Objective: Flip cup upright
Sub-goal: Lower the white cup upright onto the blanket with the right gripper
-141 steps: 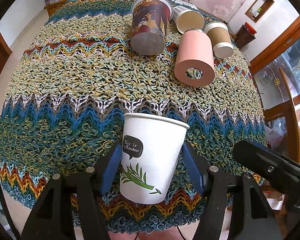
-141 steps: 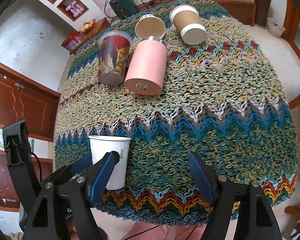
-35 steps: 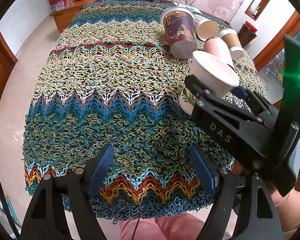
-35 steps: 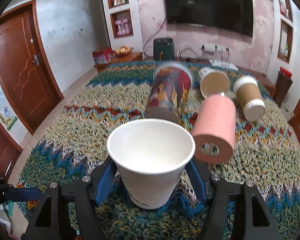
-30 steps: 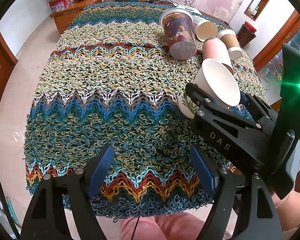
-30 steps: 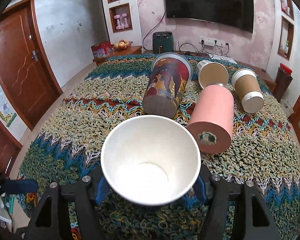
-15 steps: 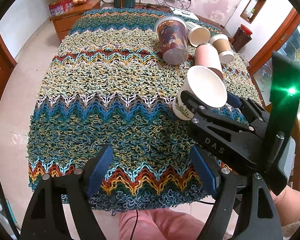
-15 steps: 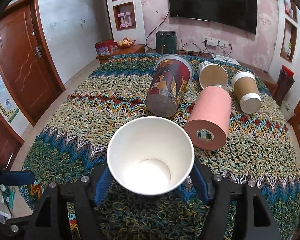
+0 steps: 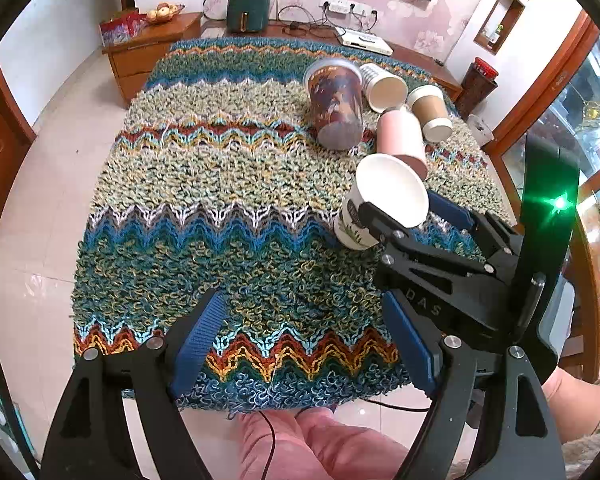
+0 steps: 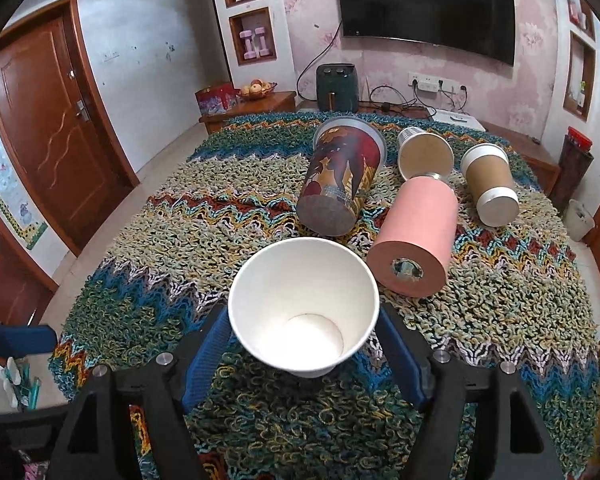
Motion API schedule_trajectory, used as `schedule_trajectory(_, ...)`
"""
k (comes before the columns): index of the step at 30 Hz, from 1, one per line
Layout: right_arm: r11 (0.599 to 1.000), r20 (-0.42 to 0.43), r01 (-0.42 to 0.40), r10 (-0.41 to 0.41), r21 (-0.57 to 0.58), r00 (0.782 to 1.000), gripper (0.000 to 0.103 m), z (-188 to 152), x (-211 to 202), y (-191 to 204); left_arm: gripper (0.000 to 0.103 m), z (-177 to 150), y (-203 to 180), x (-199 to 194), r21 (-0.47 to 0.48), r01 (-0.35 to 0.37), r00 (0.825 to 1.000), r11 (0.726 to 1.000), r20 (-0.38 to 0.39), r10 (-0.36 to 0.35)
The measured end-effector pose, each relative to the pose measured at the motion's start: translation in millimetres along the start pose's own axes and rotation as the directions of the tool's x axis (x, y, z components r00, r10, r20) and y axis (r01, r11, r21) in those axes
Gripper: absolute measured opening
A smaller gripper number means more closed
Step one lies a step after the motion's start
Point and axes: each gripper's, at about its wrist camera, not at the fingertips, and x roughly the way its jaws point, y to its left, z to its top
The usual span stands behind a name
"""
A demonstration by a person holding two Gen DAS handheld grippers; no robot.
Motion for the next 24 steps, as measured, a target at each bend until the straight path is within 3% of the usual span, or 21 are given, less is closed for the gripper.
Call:
schedule_trajectory(12, 0.999, 0.021, 0.020, -0.020, 0.030, 1.000, 0.075, 12.4, -40.4, -6.8, 0.084, 18.5, -14.4, -29.4, 0.018, 0.005, 0.998, 1.000, 0.062, -0.007)
schedule_trajectory(24, 0.981, -0.112, 0.162, -0.150, 0.110, 0.982, 0.075, 41.4, -98.1, -23.4, 0.084, 44.0, -41.3, -65.1, 0.067, -0.028, 0.993, 0.997, 0.116, 0.020)
